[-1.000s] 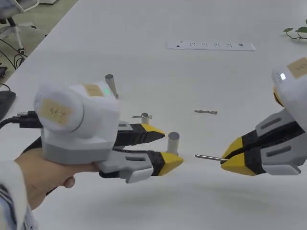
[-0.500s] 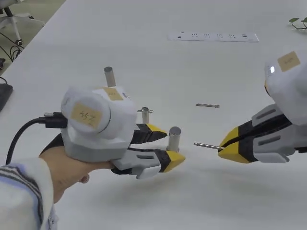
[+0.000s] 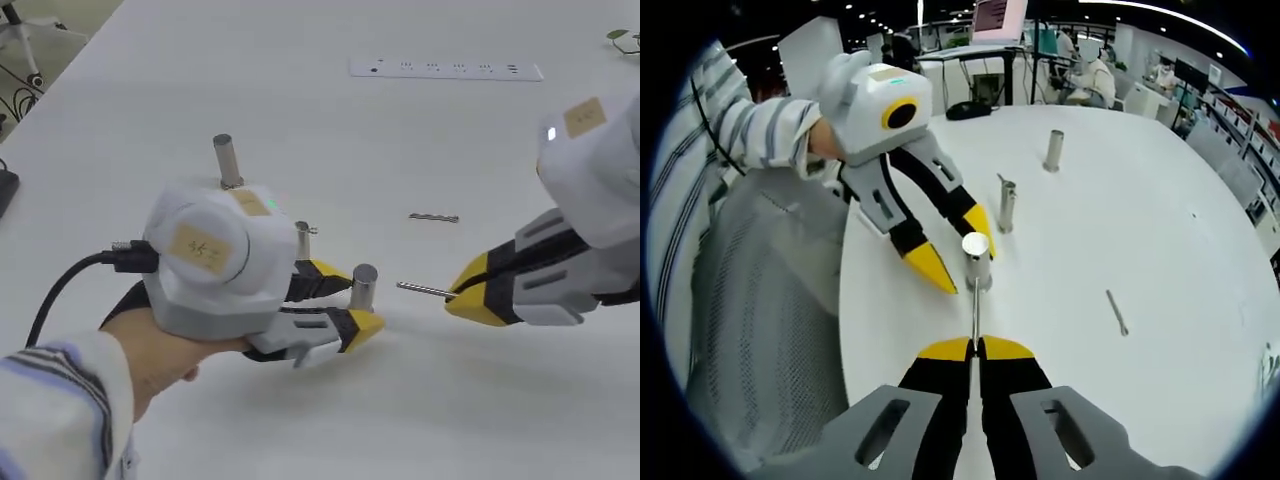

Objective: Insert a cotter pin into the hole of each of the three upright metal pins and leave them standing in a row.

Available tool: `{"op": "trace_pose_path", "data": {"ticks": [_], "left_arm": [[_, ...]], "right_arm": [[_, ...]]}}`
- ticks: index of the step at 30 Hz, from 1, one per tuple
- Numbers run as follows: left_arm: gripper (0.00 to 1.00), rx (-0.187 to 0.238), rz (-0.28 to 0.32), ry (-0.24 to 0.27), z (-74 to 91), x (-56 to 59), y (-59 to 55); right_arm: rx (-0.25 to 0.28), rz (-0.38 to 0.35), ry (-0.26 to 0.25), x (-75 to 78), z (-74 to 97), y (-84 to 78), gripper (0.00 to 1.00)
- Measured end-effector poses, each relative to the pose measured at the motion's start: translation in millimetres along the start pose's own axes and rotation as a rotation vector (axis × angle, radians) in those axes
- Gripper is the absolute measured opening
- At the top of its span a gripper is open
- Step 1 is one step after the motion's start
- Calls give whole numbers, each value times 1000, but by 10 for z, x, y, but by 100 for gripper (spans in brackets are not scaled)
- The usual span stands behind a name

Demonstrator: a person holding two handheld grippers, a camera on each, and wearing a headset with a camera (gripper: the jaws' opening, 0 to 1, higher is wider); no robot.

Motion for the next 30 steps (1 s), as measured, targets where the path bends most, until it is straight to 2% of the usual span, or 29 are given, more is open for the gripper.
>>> {"op": "trace_pose_path", "data": {"ticks": [5,11,15,18,30], "left_arm": [[20,-1,-14,3,-37,1,-4],[12,4,-35,43,-43,-29,-20],[12,13,-40,47,-46,-19,-35],[12,40,0,43,-41,-32,-62],[12,51,9,36,-45,-14,-74]], "right_arm": [[4,-9,2,-9,-31,33,3],[9,-5,8,-17,-58,76,3],[10,4,11,-25,-74,112,3],[-2,23,10,-25,-83,134,3],[-29,21,17,-24,-138,195,3]]}}
Point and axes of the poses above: the centre of the closed fingertips' face, and the gripper's own axes: z roughly backward along the fingers, x roughly to its right, y roughly out of its top, the point moved 10 cm from there along z, roughly backward along the fingers, and after that the axes turned 6 degrees about -y, right-handed, at the moved point
